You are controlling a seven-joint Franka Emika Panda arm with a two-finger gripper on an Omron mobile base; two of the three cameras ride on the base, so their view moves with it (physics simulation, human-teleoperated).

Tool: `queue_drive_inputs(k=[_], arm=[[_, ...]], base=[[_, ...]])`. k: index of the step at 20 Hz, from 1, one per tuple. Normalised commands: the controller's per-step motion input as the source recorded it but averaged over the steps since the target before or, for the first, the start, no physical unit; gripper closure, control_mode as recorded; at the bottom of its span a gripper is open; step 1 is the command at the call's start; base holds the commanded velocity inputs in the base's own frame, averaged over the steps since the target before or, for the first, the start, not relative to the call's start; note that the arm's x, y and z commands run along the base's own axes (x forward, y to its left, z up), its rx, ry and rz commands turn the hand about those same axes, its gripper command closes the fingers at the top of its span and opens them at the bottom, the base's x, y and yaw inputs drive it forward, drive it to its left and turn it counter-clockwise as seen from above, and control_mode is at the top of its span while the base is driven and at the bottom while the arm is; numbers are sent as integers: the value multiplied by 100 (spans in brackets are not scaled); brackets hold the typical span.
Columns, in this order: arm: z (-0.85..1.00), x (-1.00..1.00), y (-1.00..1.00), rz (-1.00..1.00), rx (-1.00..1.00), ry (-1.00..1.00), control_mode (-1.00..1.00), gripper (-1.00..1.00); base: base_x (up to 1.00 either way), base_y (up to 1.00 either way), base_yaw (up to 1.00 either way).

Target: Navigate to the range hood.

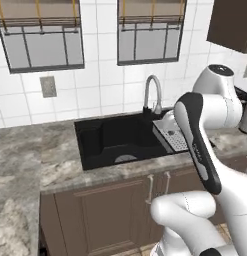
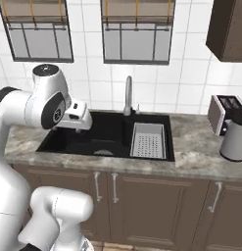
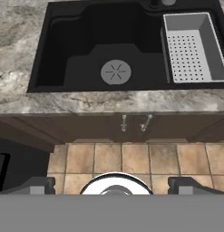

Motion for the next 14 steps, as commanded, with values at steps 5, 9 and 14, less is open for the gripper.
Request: queue_drive_inputs(k=[5, 9, 14], arm=[[0, 0, 0, 0, 0, 0, 100, -100], [0, 0, 0, 0, 0, 0, 100, -100], [0, 0, 0, 0, 0, 0, 100, -100]], base=[[-65, -47, -51], [-31, -47, -69], [-4, -39, -80]])
